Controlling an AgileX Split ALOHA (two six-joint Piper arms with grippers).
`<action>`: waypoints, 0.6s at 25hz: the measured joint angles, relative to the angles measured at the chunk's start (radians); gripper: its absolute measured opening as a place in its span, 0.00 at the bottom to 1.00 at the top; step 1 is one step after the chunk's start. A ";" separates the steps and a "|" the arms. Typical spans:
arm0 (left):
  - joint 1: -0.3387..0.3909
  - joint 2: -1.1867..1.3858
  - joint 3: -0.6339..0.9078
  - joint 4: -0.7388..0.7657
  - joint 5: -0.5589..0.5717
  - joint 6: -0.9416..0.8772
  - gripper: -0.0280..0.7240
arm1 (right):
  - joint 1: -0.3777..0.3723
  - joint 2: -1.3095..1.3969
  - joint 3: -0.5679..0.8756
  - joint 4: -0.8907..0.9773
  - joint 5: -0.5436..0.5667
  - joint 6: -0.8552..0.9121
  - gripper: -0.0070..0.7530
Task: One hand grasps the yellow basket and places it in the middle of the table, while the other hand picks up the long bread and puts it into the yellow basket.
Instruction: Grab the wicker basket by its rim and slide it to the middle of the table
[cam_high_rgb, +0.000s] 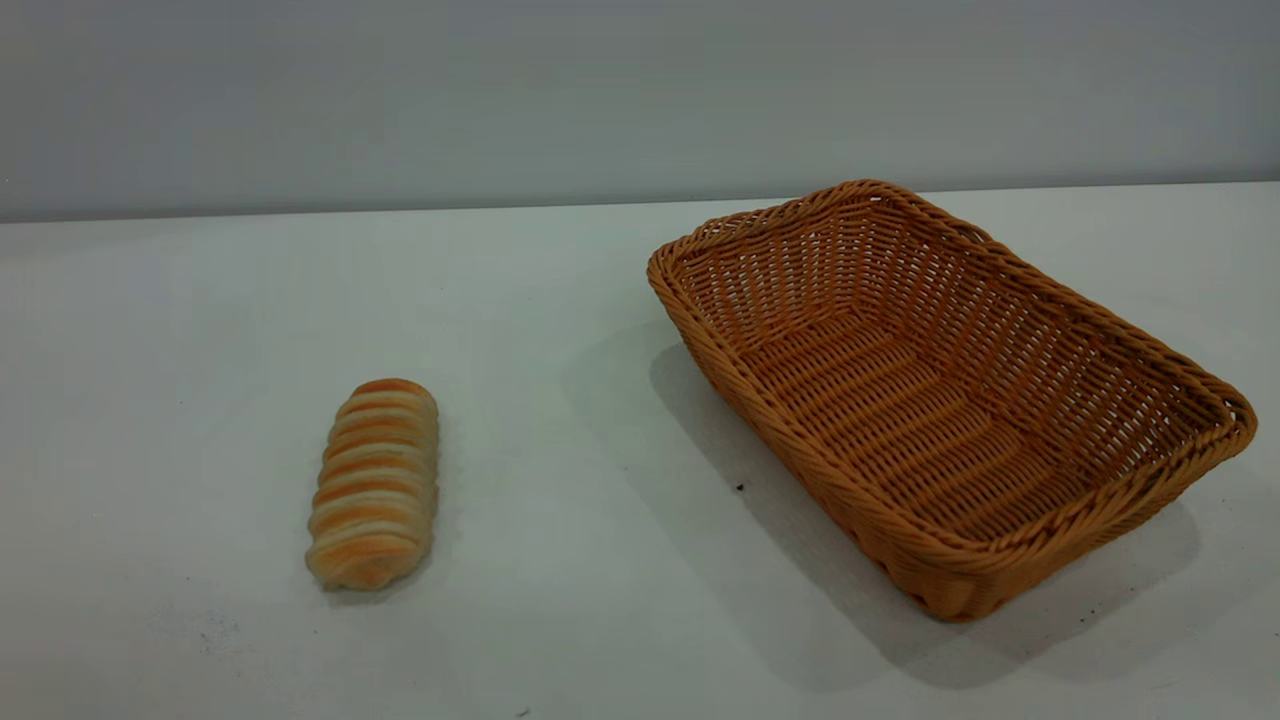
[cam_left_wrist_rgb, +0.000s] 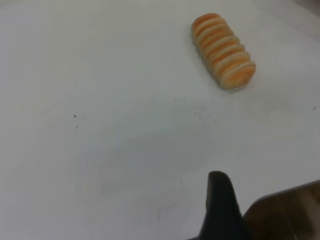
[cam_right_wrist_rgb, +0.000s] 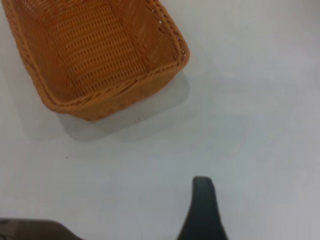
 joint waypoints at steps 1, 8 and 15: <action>0.000 0.000 0.000 0.000 0.000 0.000 0.77 | 0.000 0.000 0.000 0.000 0.000 0.000 0.78; 0.000 0.000 0.000 0.000 0.000 0.000 0.77 | 0.000 0.000 0.000 0.000 0.000 0.000 0.78; -0.009 0.000 0.000 -0.001 0.000 0.000 0.77 | 0.011 0.000 0.000 0.000 0.000 0.000 0.78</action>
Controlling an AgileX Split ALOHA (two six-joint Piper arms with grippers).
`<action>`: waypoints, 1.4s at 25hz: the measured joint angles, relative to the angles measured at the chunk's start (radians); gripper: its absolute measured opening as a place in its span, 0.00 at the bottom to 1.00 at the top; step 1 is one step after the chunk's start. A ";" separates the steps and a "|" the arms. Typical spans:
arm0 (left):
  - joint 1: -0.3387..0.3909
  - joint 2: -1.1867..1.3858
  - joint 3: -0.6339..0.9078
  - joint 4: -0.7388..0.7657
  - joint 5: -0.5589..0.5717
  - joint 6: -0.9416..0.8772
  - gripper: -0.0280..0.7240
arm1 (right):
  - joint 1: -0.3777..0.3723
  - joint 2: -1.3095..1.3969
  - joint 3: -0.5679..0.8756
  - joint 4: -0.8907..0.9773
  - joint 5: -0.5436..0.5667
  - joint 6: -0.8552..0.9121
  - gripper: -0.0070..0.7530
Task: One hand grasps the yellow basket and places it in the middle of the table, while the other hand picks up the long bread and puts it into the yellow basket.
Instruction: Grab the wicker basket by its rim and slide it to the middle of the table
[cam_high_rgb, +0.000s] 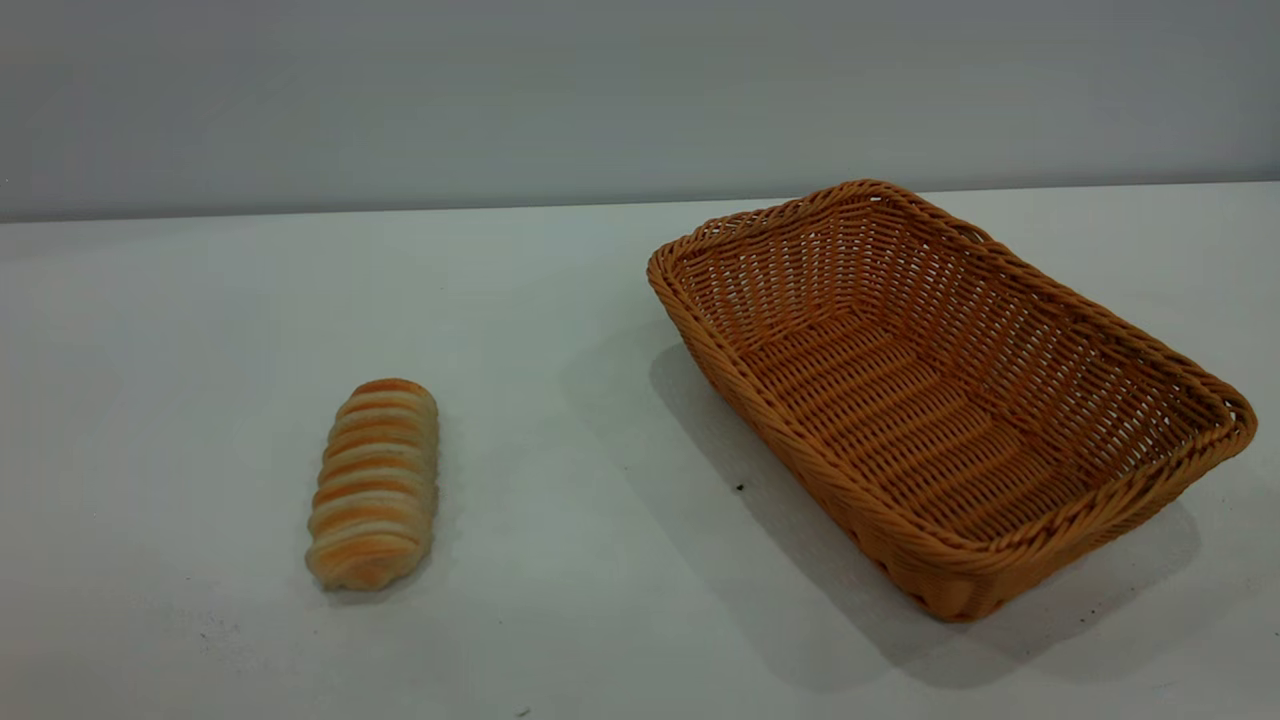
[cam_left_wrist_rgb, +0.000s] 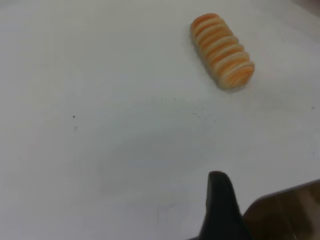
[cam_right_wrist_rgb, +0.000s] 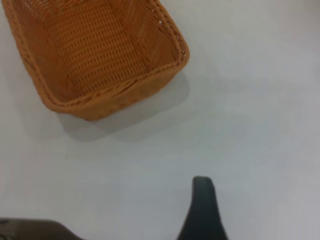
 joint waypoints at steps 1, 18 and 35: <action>-0.007 0.000 0.000 0.000 0.000 0.000 0.77 | 0.011 0.000 0.000 0.000 0.000 0.000 0.78; -0.127 0.015 -0.004 0.048 -0.022 -0.093 0.74 | 0.137 0.001 0.000 0.022 -0.003 0.057 0.78; -0.127 0.815 -0.011 0.018 -0.602 -0.281 0.66 | 0.158 0.667 -0.017 0.136 -0.426 0.252 0.78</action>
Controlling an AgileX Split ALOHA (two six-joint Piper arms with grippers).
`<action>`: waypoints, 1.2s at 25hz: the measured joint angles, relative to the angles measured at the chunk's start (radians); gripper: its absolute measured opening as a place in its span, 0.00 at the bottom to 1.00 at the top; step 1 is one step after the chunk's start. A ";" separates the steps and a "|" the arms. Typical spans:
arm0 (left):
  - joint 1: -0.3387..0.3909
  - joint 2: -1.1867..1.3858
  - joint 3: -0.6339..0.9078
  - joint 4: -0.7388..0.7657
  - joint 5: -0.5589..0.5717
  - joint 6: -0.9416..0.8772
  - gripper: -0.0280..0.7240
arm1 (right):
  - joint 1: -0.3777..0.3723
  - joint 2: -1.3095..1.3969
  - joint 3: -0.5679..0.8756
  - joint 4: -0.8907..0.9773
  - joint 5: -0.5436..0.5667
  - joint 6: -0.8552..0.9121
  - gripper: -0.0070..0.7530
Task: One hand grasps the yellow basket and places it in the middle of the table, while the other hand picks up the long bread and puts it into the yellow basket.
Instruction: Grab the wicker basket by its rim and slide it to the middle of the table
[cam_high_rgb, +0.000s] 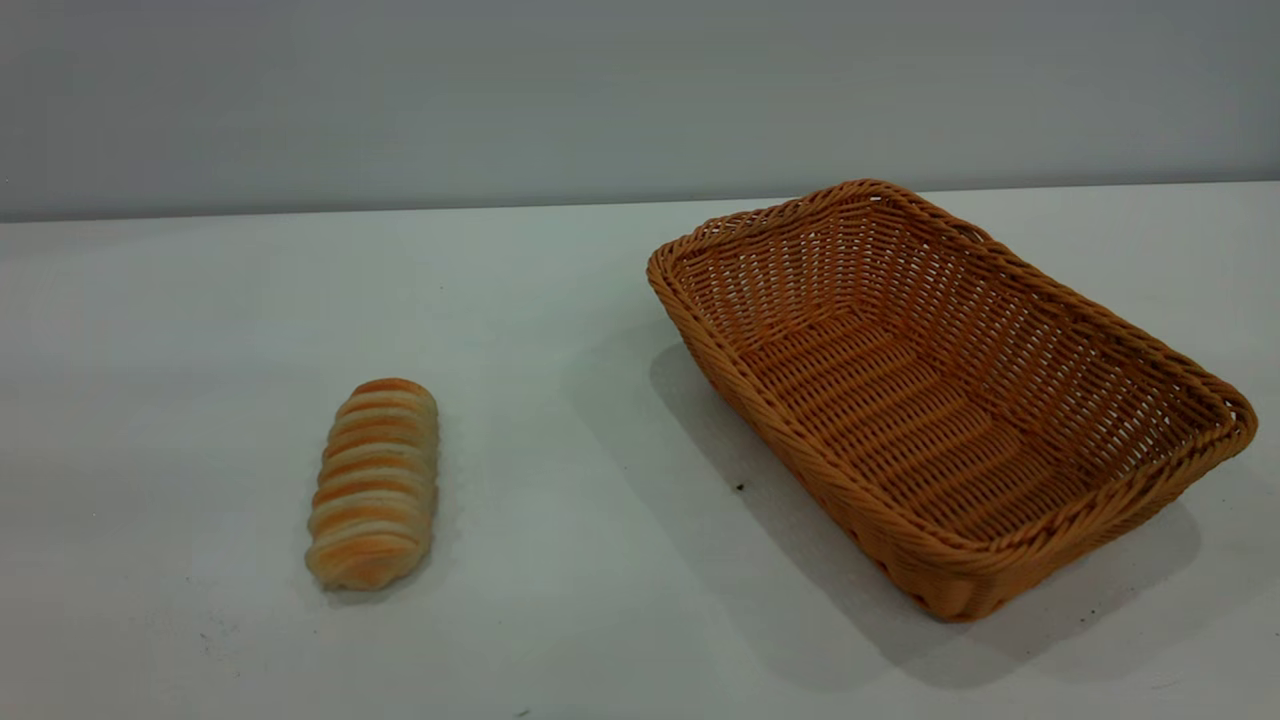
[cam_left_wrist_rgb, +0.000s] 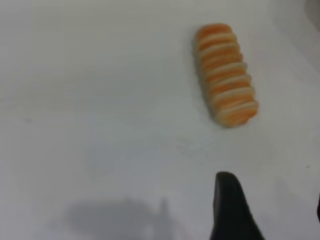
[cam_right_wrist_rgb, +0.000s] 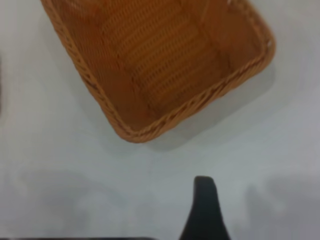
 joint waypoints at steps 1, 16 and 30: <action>0.000 0.033 0.000 -0.016 -0.029 0.004 0.66 | 0.000 0.059 -0.010 0.021 -0.017 0.000 0.78; 0.000 0.161 0.000 -0.072 -0.191 0.017 0.66 | 0.000 0.623 -0.131 0.317 -0.231 0.011 0.78; 0.000 0.163 0.000 -0.073 -0.194 0.017 0.66 | 0.000 0.939 -0.133 0.392 -0.402 -0.036 0.78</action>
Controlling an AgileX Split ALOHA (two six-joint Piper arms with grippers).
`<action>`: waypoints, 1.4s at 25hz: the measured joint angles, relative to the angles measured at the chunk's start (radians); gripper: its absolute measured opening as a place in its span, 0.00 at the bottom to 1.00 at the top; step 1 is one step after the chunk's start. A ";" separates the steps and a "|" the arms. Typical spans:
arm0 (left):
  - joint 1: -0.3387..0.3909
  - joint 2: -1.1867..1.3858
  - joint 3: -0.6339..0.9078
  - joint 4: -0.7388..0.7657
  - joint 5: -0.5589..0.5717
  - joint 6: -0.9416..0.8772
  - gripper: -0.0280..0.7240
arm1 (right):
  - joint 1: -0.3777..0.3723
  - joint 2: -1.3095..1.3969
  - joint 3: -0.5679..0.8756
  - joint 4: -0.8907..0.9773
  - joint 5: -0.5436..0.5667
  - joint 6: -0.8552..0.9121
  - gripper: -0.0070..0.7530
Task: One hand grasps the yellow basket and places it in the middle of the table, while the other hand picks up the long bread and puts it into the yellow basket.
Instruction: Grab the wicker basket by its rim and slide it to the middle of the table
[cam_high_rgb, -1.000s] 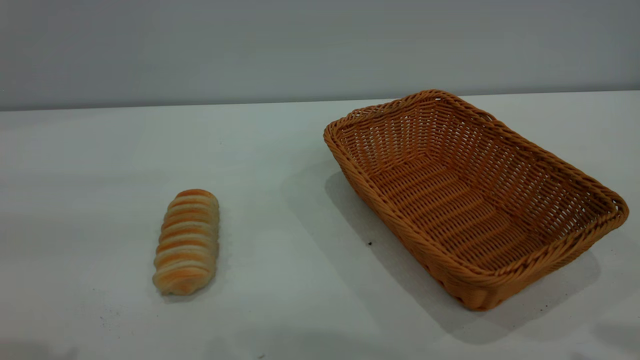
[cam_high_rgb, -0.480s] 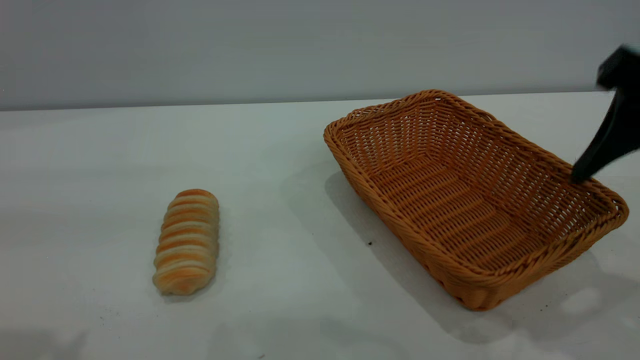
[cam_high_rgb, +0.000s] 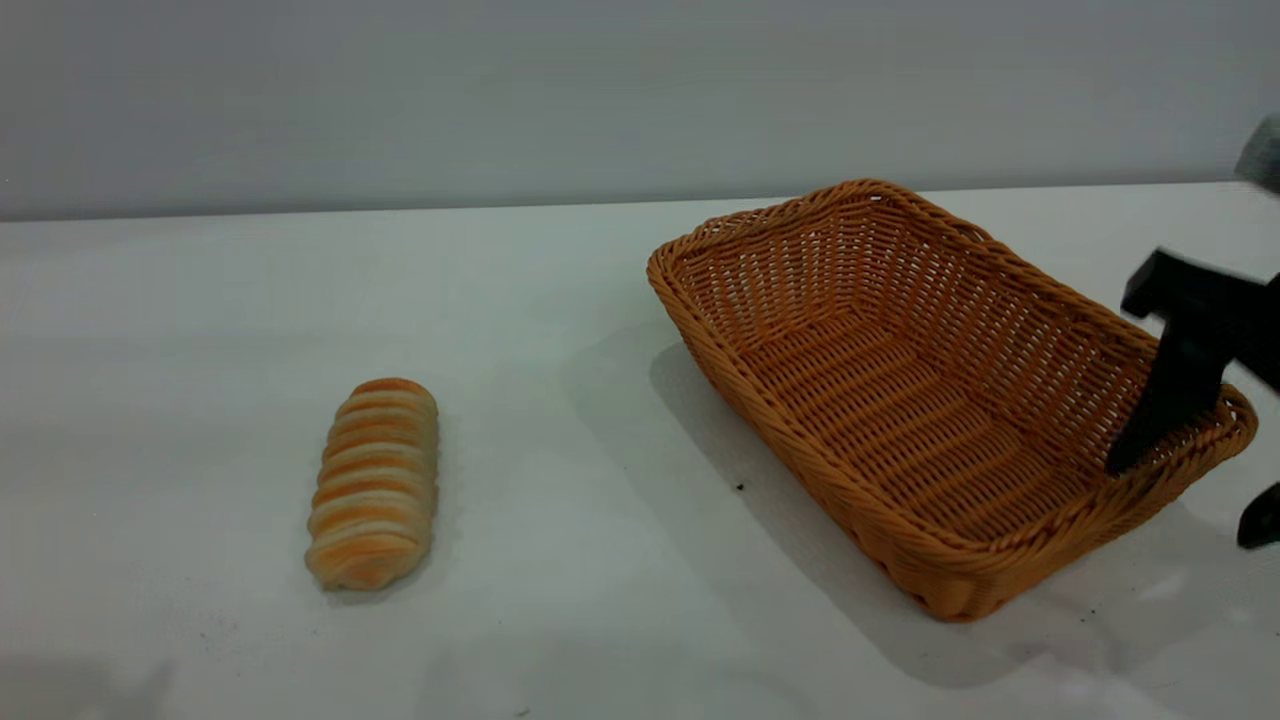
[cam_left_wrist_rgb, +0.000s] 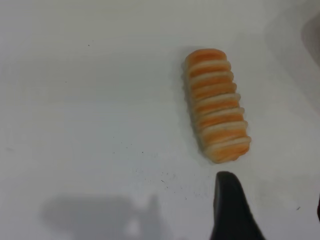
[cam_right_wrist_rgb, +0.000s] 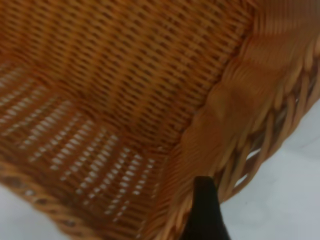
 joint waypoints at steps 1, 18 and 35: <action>0.000 0.000 0.000 0.000 -0.001 0.000 0.66 | 0.000 0.017 0.000 0.015 -0.009 -0.022 0.78; 0.000 0.000 0.000 0.000 -0.016 0.000 0.66 | 0.000 0.132 -0.035 0.602 -0.084 -0.641 0.78; 0.000 0.000 0.000 0.000 -0.012 0.000 0.66 | 0.000 0.256 -0.108 0.697 -0.068 -0.776 0.13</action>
